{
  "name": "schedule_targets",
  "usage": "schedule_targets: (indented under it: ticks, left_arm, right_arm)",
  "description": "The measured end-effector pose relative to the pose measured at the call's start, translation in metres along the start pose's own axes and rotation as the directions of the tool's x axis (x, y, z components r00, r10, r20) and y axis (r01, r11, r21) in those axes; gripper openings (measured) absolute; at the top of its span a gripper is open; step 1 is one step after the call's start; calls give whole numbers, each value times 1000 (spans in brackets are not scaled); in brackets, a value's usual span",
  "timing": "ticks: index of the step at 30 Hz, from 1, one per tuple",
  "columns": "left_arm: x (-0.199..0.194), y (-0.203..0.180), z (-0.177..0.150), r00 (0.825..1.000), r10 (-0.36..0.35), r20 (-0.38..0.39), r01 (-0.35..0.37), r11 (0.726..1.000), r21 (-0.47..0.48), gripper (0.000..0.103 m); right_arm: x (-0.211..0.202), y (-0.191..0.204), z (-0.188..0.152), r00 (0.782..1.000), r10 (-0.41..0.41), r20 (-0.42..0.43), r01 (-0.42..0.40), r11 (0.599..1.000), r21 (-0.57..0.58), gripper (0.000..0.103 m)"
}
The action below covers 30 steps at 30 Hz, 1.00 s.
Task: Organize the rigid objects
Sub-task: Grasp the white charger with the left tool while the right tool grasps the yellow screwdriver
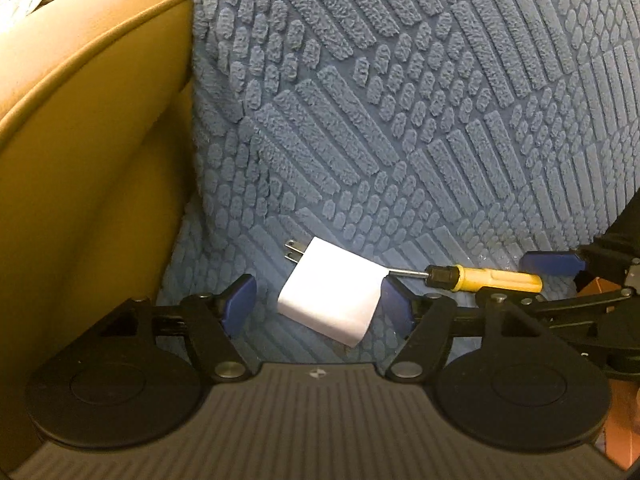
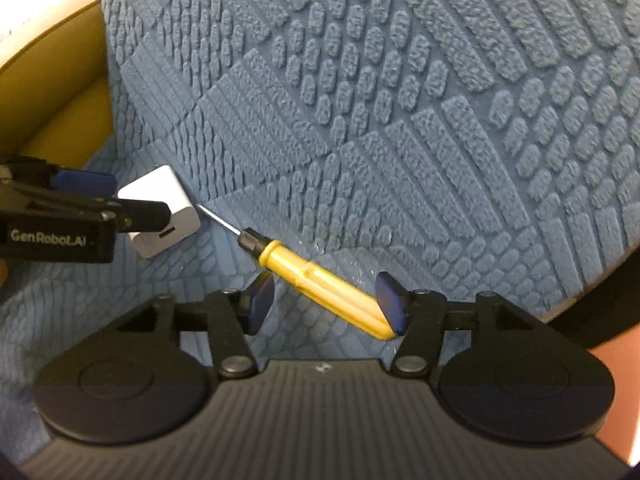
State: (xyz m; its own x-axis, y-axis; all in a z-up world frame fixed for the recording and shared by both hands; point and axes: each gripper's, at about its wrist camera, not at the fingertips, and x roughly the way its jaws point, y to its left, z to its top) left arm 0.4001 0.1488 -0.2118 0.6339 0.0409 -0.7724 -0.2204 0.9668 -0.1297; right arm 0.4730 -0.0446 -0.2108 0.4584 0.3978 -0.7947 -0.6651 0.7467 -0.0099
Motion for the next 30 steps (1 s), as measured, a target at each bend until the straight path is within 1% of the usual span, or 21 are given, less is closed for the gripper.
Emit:
schedule_targets:
  ticks: [6, 9, 12, 16, 21, 25, 27, 30]
  left_arm:
    - [10, 10, 5, 999, -33, -29, 33, 999, -11, 76]
    - [17, 12, 5, 998, -57, -37, 57, 998, -21, 76]
    - [24, 14, 6, 996, -76, -42, 75, 997, -16, 76]
    - [30, 10, 4, 996, -67, -57, 67, 998, -8, 76]
    - [23, 7, -4, 996, -64, -55, 64, 998, -14, 75]
    - [19, 13, -3, 997, -61, -54, 60, 998, -23, 73]
    - [26, 21, 2, 997, -63, -55, 62, 998, -18, 72]
    - [33, 17, 4, 997, -51, -65, 51, 999, -9, 72]
  right_arm:
    - [15, -3, -2, 1000, 1, -27, -1, 1000, -9, 58]
    - [16, -3, -2, 1000, 3, -26, -4, 1000, -14, 57]
    - [17, -1, -2, 999, 22, -35, -22, 1000, -16, 49]
    - [18, 16, 5, 998, 3, -66, -8, 998, -66, 37]
    - [12, 29, 0, 996, 27, -81, -34, 996, -88, 30]
    - [5, 41, -8, 996, 43, -79, -51, 993, -104, 27]
    - [0, 44, -12, 995, 56, -79, -64, 993, -98, 25]
    - [-7, 48, -16, 993, 88, -81, -94, 992, -82, 22]
